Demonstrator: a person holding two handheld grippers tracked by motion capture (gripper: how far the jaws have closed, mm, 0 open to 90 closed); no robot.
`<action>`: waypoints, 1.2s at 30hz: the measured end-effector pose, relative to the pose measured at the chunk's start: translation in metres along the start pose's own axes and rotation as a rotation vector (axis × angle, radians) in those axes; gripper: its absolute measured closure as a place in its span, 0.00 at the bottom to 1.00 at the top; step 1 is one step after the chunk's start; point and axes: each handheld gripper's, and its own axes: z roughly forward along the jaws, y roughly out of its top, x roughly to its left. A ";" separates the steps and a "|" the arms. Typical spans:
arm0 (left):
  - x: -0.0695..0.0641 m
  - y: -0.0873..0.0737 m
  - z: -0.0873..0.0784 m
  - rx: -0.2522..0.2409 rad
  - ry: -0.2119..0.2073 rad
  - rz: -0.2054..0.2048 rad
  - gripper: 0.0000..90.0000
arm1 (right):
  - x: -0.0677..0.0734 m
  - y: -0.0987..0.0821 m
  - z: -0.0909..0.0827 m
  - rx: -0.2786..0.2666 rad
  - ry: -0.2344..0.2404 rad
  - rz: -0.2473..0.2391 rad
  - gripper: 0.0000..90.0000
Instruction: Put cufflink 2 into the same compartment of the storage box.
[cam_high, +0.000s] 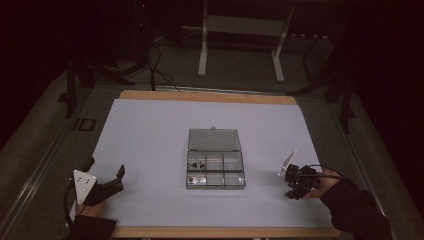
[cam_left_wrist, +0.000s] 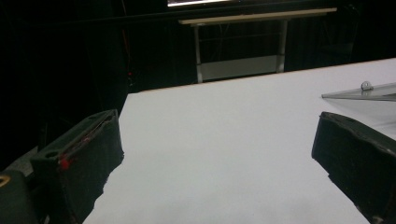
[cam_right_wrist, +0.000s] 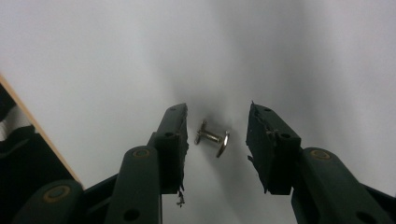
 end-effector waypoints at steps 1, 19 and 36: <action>0.000 0.000 0.000 0.000 0.000 0.000 0.03 | 0.000 -0.002 0.002 0.006 -0.001 0.010 0.64; 0.001 0.000 0.000 0.001 0.000 -0.003 0.03 | -0.001 -0.007 0.017 0.063 0.013 0.002 0.78; 0.001 0.000 0.000 0.002 -0.001 -0.003 0.03 | 0.006 0.013 0.005 0.060 0.015 -0.117 0.80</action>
